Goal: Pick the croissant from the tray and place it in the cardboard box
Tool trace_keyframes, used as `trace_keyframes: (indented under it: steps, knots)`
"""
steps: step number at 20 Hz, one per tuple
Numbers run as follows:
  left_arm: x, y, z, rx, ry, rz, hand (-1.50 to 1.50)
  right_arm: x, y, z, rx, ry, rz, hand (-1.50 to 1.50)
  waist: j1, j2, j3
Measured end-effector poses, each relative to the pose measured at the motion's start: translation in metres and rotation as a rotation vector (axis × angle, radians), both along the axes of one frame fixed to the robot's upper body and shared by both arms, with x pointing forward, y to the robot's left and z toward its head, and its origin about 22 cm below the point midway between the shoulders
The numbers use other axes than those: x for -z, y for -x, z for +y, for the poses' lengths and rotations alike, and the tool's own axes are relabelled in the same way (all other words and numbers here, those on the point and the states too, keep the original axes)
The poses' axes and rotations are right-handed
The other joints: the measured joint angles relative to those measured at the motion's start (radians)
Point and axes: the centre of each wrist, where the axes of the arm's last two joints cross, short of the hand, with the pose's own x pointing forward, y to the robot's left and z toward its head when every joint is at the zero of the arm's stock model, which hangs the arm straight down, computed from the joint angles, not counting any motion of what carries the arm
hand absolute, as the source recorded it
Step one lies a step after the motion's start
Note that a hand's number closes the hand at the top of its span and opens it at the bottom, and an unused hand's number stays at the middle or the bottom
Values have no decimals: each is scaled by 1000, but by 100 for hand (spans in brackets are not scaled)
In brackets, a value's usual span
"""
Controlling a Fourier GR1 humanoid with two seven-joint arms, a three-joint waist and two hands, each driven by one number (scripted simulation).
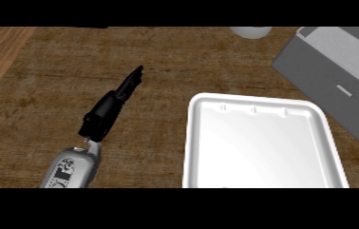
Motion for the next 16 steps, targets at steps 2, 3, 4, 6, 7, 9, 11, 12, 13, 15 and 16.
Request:
trace_keyframes:
  steps: [2, 3, 4, 6, 7, 9, 11, 12, 13, 15, 16]
  knots:
    - [-2, -2, -1, -2, -2, -4, 0, 12, -7, 5, 9, -15, 58, -150, 2, 2, 0]
    - [-3, -2, 0, 1, -4, -4, 0, 19, -10, 8, 9, -18, 87, -150, 1, 2, 0]
    - [-2, -1, 4, -1, -3, -3, 0, 24, -11, 8, 13, -20, 108, -150, 1, 0, -3]
    - [-1, -1, 4, 0, -2, -5, 0, 26, -14, 9, 20, -30, 132, -150, -3, -2, -7]
    - [-1, -1, 2, 0, -4, -5, 0, 26, -17, 10, 18, -37, 137, -150, -4, -3, -8]
    - [-1, -1, 3, -8, -1, -7, 0, 29, -18, 10, 20, -86, 148, -150, -8, -4, -8]
    - [0, -1, 0, -8, 3, -4, 0, 32, -20, 11, 24, -165, 148, -150, -9, -3, -7]
    - [1, -1, 0, -10, 2, -5, 0, 33, -20, 10, 32, -213, 143, -150, -10, -1, -6]
    - [1, 0, -2, -4, 2, -5, 0, 35, -22, 11, 39, -265, 140, -150, -8, 0, -4]
    - [3, 0, -1, -7, 4, -5, 0, 38, -23, 11, 54, -374, 139, -150, -8, 3, -1]
    - [3, 0, 1, -5, 3, -5, 0, 39, -22, 10, 66, -425, 144, -150, -8, 5, 1]
